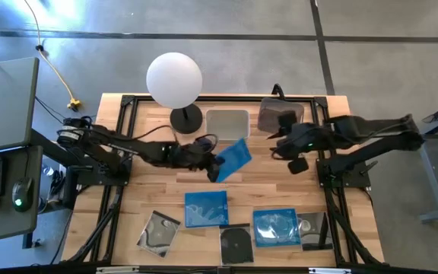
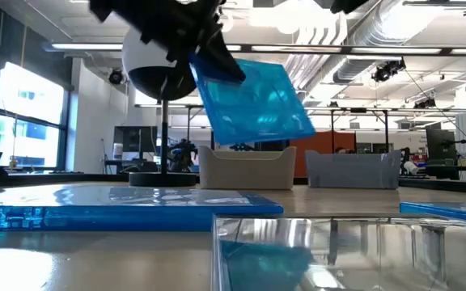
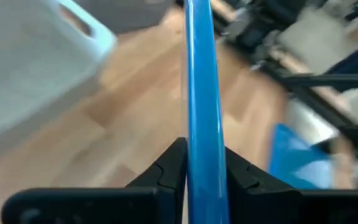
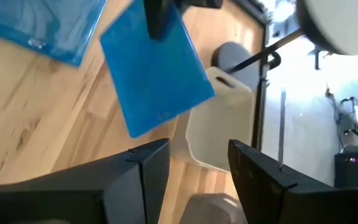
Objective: Pick & place jewel cases by type
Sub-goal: Put the top blue CD case into the gray bin
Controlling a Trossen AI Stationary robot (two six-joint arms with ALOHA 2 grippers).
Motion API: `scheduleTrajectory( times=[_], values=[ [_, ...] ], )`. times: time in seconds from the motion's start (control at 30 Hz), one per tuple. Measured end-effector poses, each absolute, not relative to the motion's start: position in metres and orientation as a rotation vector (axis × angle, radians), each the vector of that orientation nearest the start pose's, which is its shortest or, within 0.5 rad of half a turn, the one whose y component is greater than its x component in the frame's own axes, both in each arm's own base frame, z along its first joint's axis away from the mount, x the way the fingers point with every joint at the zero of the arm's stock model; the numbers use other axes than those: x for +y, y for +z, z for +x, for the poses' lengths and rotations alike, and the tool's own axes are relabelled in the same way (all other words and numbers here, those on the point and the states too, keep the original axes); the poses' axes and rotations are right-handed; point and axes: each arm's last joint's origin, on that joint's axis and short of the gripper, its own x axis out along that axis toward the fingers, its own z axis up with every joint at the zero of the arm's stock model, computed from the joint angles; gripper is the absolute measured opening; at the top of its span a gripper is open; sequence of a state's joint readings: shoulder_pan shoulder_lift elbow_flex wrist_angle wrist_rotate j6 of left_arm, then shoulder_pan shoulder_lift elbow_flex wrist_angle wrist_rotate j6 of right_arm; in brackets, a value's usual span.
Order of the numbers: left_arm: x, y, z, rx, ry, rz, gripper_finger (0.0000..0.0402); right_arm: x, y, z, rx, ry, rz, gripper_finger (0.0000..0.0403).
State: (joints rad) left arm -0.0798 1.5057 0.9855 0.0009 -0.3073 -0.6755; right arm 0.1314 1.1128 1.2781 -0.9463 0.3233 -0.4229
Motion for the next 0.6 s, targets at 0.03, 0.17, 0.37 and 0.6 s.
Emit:
scheduleTrajectory(
  times=[0.03,0.17,0.37,0.6],
  values=[
    [-0.012,0.255,0.330,0.436,0.421,-0.535,0.0049,0.017,0.375,0.198,0.781,-0.021,-0.575,0.0158],
    [0.015,0.271,0.335,0.457,0.546,-0.447,0.0025,0.016,0.381,0.190,0.748,-0.029,-0.563,0.0158],
    [0.055,0.285,0.338,0.456,0.528,-0.326,0.0009,0.016,0.382,0.189,0.744,-0.028,-0.561,0.0158],
    [0.100,0.269,0.340,0.527,0.537,-0.253,0.0031,0.016,0.381,0.190,0.747,-0.017,-0.560,0.0158]
  ],
)
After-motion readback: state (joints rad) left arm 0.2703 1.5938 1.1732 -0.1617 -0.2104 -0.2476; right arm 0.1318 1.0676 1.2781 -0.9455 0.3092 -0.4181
